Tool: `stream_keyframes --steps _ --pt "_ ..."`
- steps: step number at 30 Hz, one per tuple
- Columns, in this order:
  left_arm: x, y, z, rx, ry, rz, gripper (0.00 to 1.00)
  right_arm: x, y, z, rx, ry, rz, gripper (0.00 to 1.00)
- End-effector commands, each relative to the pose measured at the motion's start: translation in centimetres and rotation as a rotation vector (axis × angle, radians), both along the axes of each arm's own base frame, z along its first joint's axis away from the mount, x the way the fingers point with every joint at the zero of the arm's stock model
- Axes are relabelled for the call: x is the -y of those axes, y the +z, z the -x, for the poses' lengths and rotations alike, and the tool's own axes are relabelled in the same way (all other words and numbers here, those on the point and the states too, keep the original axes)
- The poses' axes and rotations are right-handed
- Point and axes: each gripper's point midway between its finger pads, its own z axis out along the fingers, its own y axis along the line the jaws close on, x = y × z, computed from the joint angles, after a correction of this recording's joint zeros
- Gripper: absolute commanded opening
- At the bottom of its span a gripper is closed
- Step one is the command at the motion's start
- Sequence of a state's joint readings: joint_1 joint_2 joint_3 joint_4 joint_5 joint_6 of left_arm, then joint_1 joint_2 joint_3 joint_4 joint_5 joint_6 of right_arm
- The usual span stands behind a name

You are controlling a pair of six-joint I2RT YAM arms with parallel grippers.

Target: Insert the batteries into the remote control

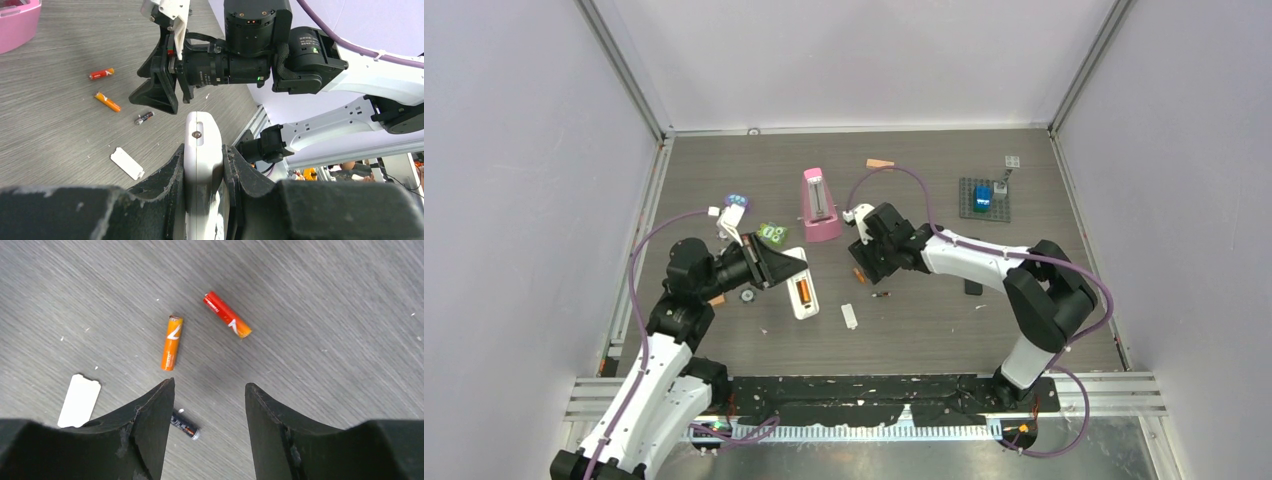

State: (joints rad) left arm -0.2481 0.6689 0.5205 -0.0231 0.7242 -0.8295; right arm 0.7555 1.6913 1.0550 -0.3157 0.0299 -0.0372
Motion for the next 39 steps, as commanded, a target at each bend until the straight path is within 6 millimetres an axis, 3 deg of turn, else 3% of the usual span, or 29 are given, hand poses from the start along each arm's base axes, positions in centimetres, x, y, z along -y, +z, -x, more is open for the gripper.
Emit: stream_keyframes --steps 1,5,9,17,24,29,30,34,35,38,39 --pt "-0.4 0.4 -0.2 0.023 0.029 0.0 0.0 -2.0 1.6 0.6 -0.029 -0.019 -0.121 0.59" --pt "-0.7 0.1 -0.4 0.013 0.058 -0.008 0.0 -4.6 1.9 0.6 -0.037 -0.021 -0.172 0.57" --pt "-0.8 -0.1 -0.4 0.007 0.062 -0.011 0.0 -6.1 1.1 0.2 -0.041 -0.042 -0.151 0.54" --pt "-0.7 -0.3 -0.5 0.004 0.06 -0.017 0.0 -5.4 -1.4 -0.3 -0.053 -0.097 -0.071 0.4" --pt "-0.7 -0.4 -0.6 0.002 0.06 -0.019 0.0 -4.4 -2.3 -0.1 -0.056 -0.104 -0.022 0.32" --pt "-0.8 -0.3 -0.6 0.002 0.062 -0.018 0.0 -4.0 -2.4 0.3 -0.056 -0.108 0.006 0.13" --pt "-0.8 -0.3 -0.6 0.001 0.064 -0.018 0.0 -3.9 -2.3 0.4 -0.053 -0.108 0.004 0.08" --pt "-0.9 -0.3 -0.6 -0.001 0.07 -0.018 0.0 -4.6 -0.5 1.3 -0.051 -0.068 -0.074 0.05" --pt "-0.9 -0.2 -0.5 0.003 0.072 -0.018 0.0 -5.7 0.3 2.0 -0.068 -0.014 -0.137 0.05" --pt "-1.0 0.4 -0.3 0.024 0.075 -0.01 0.0 -6.4 4.4 4.6 -0.046 0.11 -0.307 0.06" --pt "-1.0 0.7 -0.3 0.035 0.077 -0.007 0.0 -7.2 6.7 5.5 -0.025 0.172 -0.394 0.05"
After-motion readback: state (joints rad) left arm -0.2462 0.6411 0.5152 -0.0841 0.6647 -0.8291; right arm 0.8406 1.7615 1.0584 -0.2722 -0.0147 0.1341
